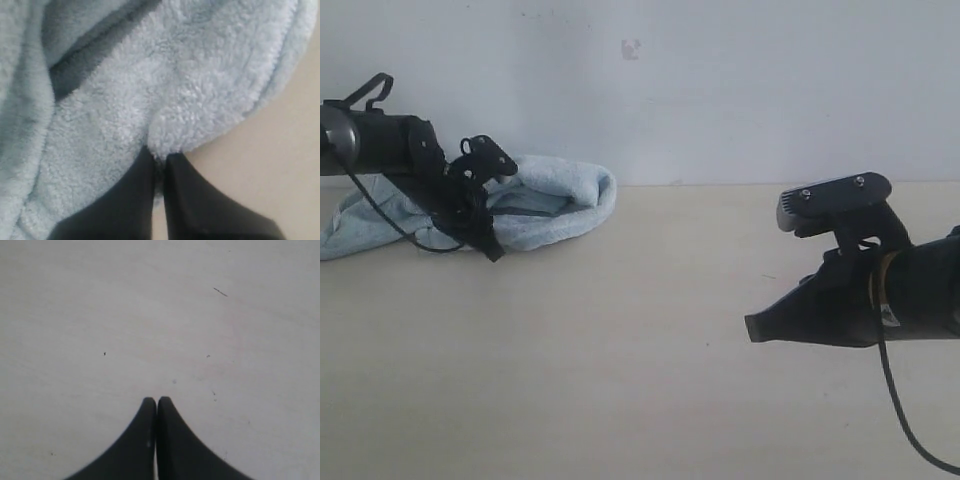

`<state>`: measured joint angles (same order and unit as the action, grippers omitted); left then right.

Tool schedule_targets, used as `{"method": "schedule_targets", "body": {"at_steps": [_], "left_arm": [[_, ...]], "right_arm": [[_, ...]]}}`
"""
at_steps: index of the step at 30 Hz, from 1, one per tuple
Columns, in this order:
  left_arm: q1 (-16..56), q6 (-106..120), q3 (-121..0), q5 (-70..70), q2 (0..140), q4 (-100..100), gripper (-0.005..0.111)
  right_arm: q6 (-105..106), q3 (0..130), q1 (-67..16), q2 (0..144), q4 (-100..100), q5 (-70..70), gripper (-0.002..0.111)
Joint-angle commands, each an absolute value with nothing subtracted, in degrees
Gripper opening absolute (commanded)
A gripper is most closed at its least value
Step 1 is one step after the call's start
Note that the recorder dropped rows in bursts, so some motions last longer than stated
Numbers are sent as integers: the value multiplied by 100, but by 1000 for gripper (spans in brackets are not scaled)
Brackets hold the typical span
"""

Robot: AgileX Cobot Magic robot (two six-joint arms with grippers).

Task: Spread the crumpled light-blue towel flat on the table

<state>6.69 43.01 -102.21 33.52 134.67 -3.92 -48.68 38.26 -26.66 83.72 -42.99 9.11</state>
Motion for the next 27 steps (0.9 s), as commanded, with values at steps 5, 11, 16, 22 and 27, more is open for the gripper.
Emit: {"method": "schedule_targets", "body": {"at_steps": [5, 11, 16, 22, 27], "left_arm": [[716, 3023, -10291, 3629, 11301, -469, 4], [716, 3023, -10291, 4151, 9415, -561, 4], [716, 2744, -10181, 5218, 8307, -550, 4], [716, 2486, -9464, 6067, 7632, -527, 4], [716, 2403, -8436, 5808, 7584, -513, 4]], "right_arm": [[-4744, 3828, -2714, 8283, -3848, 1670, 0], [-2224, 3828, -3500, 7611, -2008, 3023, 0], [0, 3828, -4305, 6861, -450, 3323, 0], [58, 3828, -4830, 6529, -109, 2467, 1], [256, 3828, -5403, 6951, 125, 1364, 23]]}}
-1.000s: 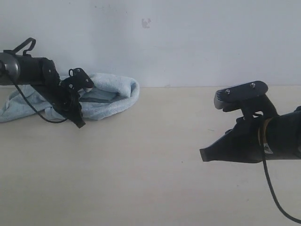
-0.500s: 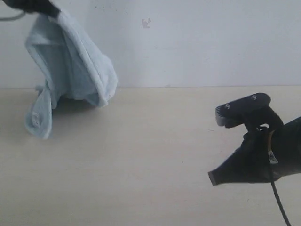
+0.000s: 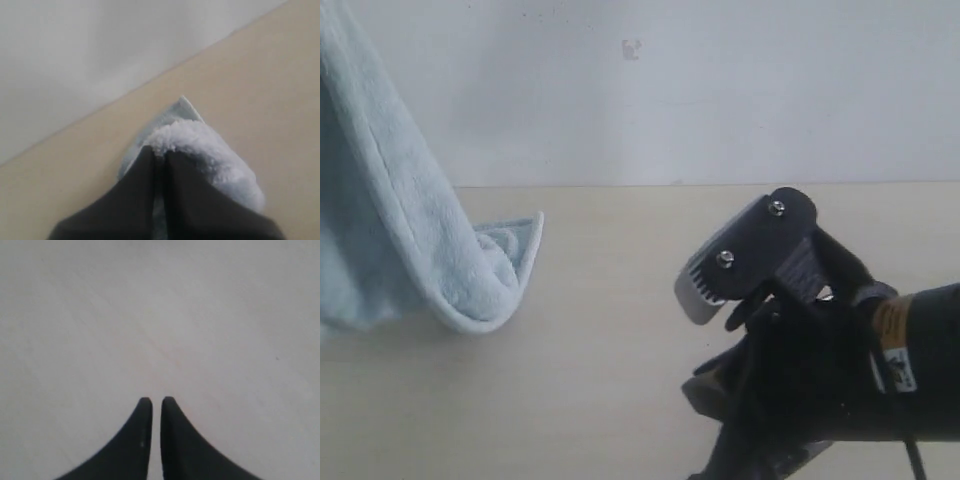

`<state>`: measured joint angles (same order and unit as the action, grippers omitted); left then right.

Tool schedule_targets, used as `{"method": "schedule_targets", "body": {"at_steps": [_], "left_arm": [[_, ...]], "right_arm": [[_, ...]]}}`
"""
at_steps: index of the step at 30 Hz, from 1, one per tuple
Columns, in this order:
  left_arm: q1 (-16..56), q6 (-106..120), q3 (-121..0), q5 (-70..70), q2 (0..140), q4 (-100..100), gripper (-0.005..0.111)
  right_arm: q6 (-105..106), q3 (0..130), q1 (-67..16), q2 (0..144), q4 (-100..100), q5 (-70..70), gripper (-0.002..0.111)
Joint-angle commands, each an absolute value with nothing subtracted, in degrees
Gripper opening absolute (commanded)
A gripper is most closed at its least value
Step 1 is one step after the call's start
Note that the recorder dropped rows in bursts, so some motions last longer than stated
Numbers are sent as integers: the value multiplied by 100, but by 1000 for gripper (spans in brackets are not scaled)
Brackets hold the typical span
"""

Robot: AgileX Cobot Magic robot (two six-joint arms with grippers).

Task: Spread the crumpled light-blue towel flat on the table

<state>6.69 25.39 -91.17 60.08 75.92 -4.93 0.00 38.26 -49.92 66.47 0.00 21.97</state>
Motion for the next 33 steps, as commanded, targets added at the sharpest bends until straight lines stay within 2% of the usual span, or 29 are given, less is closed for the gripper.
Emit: {"method": "schedule_targets", "body": {"at_steps": [1, 3, 4, 8, 10, 14, 17, 20, 22, 24, 30, 33], "left_arm": [[716, 2403, -8195, 5674, 7597, -487, 4], [716, 2403, -7784, 5610, 7638, -131, 4], [716, 2403, -7600, 5610, 7681, 269, 4], [703, 574, -6998, 5495, 7865, 2572, 4], [703, -152, -6794, 5549, 7923, 3041, 4], [703, 0, -6478, 5867, 7938, 2153, 4], [703, 511, -6192, 6080, 7938, 1427, 4], [703, 630, -5935, 6156, 7938, 1127, 4], [703, 604, -5771, 6108, 7938, 1114, 4], [703, 525, -5609, 5926, 7938, 1114, 4], [703, 482, -5393, 5615, 7938, 971, 4], [703, 482, -5393, 5539, 7938, 885, 4]], "right_arm": [[394, 3828, -5509, 7069, 125, 1149, 29], [786, 3828, -5734, 7395, 115, 802, 39], [806, 3841, -5797, 7578, 115, 760, 40], [51, 4148, -5845, 8315, 138, 1069, 31], [-125, 4436, -5831, 8636, 138, 1083, 25], [-111, 5434, -5469, 9084, 79, 1215, 23], [-478, 6517, -4640, 9622, 200, 1483, 23], [-288, 7885, -3806, 10398, 803, 2310, 23], [624, 8824, -3537, 11016, 1547, 3128, 23], [1211, 9588, -3471, 11553, 2105, 3581, 23], [1202, 11720, -3461, 13155, 2498, 3460, 23], [1164, 12477, -3457, 13819, 2498, 3588, 35]]}}
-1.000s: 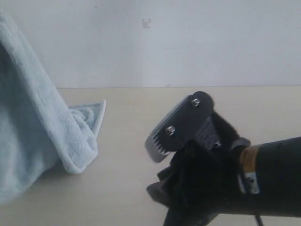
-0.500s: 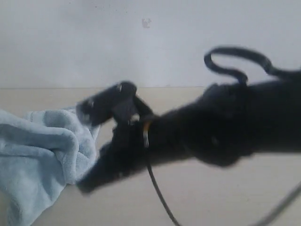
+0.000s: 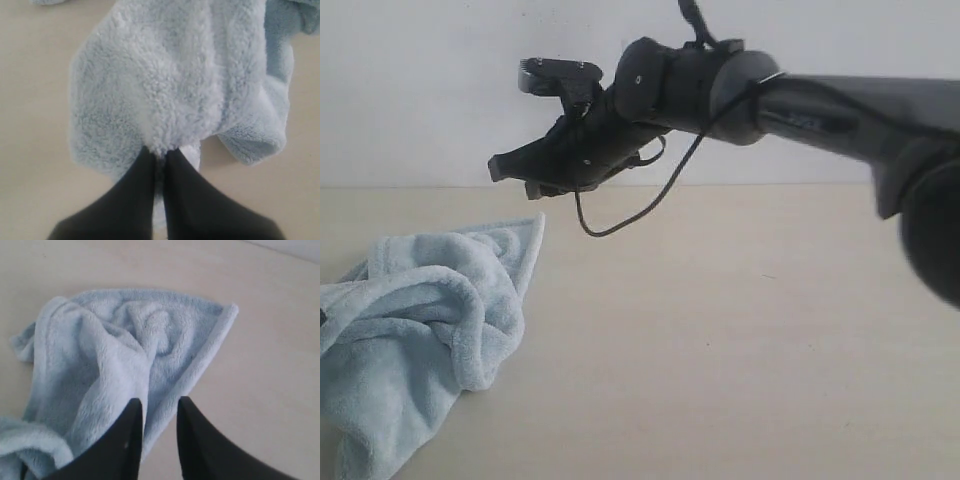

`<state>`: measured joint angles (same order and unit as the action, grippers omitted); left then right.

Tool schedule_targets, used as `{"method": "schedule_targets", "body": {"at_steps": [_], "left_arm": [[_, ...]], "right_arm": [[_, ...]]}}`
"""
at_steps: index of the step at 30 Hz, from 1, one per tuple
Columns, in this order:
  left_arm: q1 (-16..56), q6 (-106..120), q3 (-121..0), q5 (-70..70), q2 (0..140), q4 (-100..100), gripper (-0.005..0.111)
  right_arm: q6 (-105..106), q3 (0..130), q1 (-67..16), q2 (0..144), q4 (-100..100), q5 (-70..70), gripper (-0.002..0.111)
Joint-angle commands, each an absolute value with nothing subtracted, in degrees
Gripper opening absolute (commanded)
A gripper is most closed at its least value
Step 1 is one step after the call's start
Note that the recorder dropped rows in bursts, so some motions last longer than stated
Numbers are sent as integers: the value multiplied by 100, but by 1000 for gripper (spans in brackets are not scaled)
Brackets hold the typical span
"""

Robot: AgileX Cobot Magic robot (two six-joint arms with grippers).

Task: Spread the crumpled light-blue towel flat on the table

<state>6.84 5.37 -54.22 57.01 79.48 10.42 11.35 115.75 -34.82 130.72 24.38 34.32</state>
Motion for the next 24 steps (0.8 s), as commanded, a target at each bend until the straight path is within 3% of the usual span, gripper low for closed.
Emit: {"method": "schedule_targets", "body": {"at_steps": [1, 4, 24], "left_arm": [[703, 482, -5393, 5519, 7938, 875, 4], [703, 482, -5393, 5500, 7938, 875, 4], [713, 482, -5393, 5365, 7938, 790, 4]], "right_arm": [[1039, 12668, -3457, 14016, 2498, 3633, 42], [720, 12996, -3457, 14453, 2539, 3674, 58], [766, 13105, -3646, 15167, 2664, 2781, 54]]}}
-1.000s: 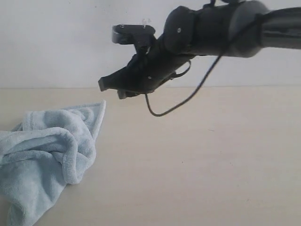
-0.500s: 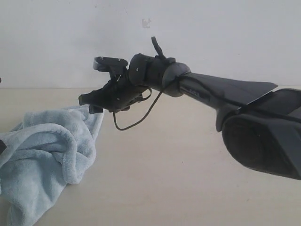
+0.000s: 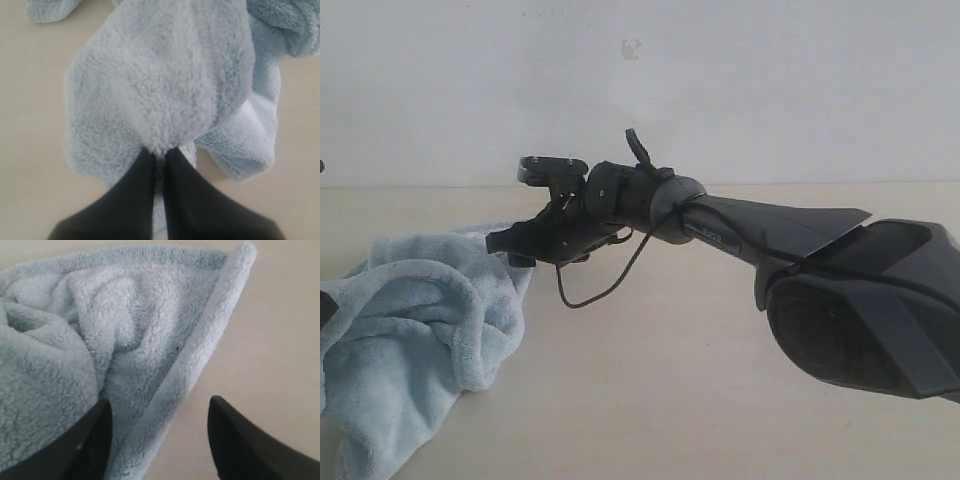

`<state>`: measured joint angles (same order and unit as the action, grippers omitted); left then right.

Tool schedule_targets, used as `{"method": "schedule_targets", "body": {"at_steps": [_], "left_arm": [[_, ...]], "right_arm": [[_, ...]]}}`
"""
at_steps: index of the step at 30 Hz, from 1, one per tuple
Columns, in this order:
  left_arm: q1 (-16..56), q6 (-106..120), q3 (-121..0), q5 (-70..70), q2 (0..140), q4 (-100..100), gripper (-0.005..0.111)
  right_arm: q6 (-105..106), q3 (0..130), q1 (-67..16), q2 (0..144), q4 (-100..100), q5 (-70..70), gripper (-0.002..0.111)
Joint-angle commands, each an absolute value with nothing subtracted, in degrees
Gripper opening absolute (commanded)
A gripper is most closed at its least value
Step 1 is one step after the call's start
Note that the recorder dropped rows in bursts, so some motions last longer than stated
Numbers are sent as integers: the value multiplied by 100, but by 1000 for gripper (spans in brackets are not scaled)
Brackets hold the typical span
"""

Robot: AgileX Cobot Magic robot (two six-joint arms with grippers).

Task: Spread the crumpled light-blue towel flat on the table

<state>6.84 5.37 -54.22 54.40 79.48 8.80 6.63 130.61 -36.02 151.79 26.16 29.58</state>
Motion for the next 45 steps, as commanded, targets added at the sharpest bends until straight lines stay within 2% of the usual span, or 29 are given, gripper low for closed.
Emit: {"method": "schedule_targets", "body": {"at_steps": [1, 7, 19, 31, 45], "left_arm": [[713, 482, -5393, 5365, 7938, 790, 4], [713, 482, -5393, 5352, 7938, 790, 4], [713, 482, -5393, 5352, 7938, 790, 4], [713, 482, -5393, 5352, 7938, 790, 4], [713, 482, -5393, 5352, 7938, 790, 4]], "right_arm": [[805, 13105, -3656, 15177, 2664, 2726, 54], [823, 13105, -3832, 15314, 2624, 2509, 49], [812, 13105, -3832, 15378, 2627, 2425, 49], [607, 13105, -3821, 15376, 2277, 1656, 50], [455, 13105, -3622, 15386, 2171, 2057, 50]]}}
